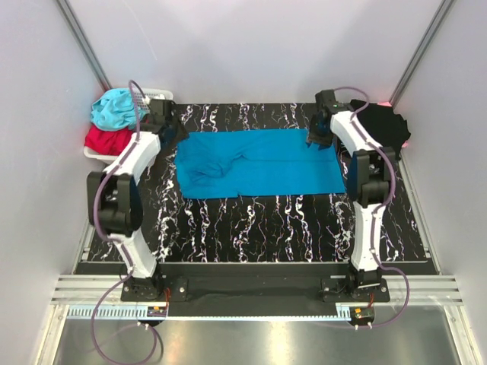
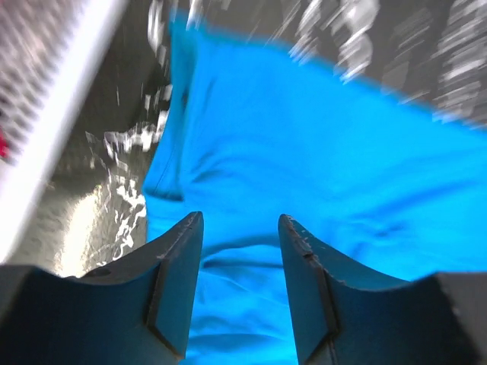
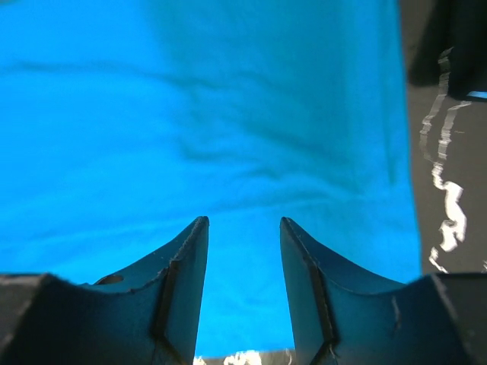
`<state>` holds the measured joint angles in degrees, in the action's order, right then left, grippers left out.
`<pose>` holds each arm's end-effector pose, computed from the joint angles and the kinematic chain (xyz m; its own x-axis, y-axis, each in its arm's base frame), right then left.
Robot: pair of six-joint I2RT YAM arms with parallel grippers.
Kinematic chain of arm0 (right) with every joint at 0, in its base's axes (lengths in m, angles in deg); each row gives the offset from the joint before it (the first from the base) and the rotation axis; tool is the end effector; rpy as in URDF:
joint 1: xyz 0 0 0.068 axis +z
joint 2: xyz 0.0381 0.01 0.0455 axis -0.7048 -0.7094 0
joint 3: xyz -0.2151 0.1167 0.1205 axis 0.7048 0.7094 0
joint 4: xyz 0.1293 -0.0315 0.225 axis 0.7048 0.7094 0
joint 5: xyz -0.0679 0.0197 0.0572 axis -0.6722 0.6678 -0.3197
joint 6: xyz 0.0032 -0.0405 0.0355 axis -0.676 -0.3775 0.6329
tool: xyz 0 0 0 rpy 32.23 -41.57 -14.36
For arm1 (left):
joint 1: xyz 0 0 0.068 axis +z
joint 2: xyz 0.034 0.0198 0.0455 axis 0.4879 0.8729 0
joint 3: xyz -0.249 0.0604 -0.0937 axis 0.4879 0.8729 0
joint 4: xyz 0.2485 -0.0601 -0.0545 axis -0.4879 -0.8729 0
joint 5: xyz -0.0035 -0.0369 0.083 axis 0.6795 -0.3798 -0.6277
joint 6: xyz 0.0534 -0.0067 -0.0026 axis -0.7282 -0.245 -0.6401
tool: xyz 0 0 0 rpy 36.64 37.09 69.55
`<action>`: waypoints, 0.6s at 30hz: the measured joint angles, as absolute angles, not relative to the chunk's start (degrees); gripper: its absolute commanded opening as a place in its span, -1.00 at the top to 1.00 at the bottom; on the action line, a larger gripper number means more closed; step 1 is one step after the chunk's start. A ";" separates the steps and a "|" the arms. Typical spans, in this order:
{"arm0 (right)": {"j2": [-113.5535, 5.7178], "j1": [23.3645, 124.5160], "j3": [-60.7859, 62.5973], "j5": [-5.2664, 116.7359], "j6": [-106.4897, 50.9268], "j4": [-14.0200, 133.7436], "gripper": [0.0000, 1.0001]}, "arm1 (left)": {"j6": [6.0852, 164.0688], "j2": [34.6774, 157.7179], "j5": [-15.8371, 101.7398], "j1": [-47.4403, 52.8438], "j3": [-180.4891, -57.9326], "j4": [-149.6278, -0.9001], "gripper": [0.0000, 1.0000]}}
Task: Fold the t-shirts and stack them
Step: Fold the tshirt
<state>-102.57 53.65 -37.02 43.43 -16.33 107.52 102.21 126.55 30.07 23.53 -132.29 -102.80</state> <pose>0.4826 0.0721 0.2071 -0.8835 0.1787 -0.4329 0.1668 0.9838 0.0657 0.4165 -0.0386 0.2593 -0.6477 -0.4169 -0.6378 -0.3059 0.9089 -0.2834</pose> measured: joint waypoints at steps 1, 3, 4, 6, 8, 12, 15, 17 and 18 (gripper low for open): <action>-100.65 53.65 -36.12 43.51 -16.42 106.73 0.00 | 102.25 123.40 29.98 23.53 -131.09 -101.01 -0.01; -97.15 53.65 -34.92 43.67 -16.40 105.70 0.01 | 102.60 119.25 29.98 23.53 -130.74 -99.30 0.00; -95.36 53.65 -34.07 43.69 -16.38 104.91 0.01 | 103.19 117.34 29.98 23.53 -130.74 -98.51 0.01; -91.14 53.65 -31.20 43.60 -16.07 103.69 0.01 | 104.61 114.28 30.00 23.53 -130.41 -98.40 0.02; -86.57 53.72 -26.61 43.47 -15.39 102.34 0.01 | 106.49 111.36 30.09 23.44 -127.62 -98.25 0.03; -77.63 54.77 -15.60 42.99 -14.28 100.81 0.00 | 112.28 103.55 29.91 22.55 -113.43 -98.86 0.04; -73.28 57.15 -8.19 42.71 -13.58 99.58 0.00 | 117.24 98.94 29.89 21.43 -102.46 -100.66 0.05; -71.62 58.64 -4.17 42.77 -13.25 99.06 0.00 | 120.13 96.19 29.87 20.23 -95.84 -100.87 0.06; -71.01 59.36 -2.20 42.86 -12.97 98.90 0.01 | 121.00 95.23 29.87 19.49 -93.72 -101.22 0.06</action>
<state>-71.01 59.36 -2.20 42.86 -12.97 98.90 121.00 95.23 29.87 19.49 -93.72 -101.22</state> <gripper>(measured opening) 0.498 0.470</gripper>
